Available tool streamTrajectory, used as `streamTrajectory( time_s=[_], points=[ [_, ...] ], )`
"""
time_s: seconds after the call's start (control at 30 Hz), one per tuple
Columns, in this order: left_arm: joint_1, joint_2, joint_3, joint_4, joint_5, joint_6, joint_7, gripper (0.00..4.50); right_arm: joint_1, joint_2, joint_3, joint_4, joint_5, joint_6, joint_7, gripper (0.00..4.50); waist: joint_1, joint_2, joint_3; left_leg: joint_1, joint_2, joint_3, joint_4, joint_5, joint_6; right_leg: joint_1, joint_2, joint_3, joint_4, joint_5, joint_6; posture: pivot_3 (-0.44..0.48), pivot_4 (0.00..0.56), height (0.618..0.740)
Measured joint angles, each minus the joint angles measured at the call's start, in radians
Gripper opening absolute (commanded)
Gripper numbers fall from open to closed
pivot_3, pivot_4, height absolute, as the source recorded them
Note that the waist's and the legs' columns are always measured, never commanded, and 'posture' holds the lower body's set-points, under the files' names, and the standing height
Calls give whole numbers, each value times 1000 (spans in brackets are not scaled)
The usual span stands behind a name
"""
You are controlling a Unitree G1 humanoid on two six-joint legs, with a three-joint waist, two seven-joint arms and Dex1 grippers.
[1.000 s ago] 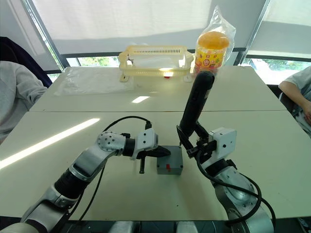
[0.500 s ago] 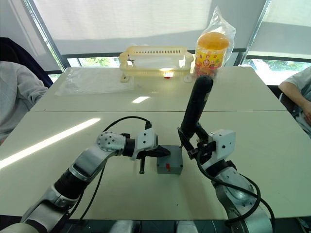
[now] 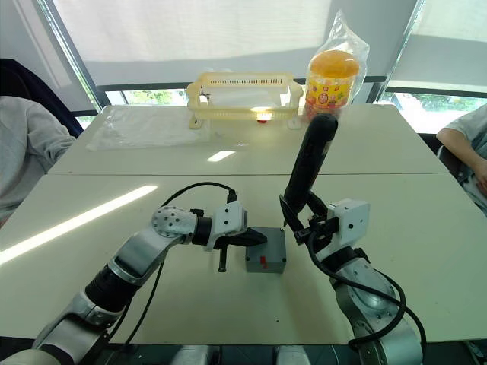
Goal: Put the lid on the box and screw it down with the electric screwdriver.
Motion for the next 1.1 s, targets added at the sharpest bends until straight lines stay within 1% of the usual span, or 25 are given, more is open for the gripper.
streamTrajectory(
  time_s=[0.27,1.1],
  points=[
    [1,0,0,0,0,0,1,0,18,1,2,0,-8,-2,9,1775,0,0,0,0,0,0,0,0,0,0,0,0,0,0,0,0,150,740],
    [2,0,0,-1,0,1,3,0,18,19,19,0,-8,-3,-3,1775,0,0,0,1,0,0,0,0,0,1,0,0,1,0,0,0,150,740]
  ],
)
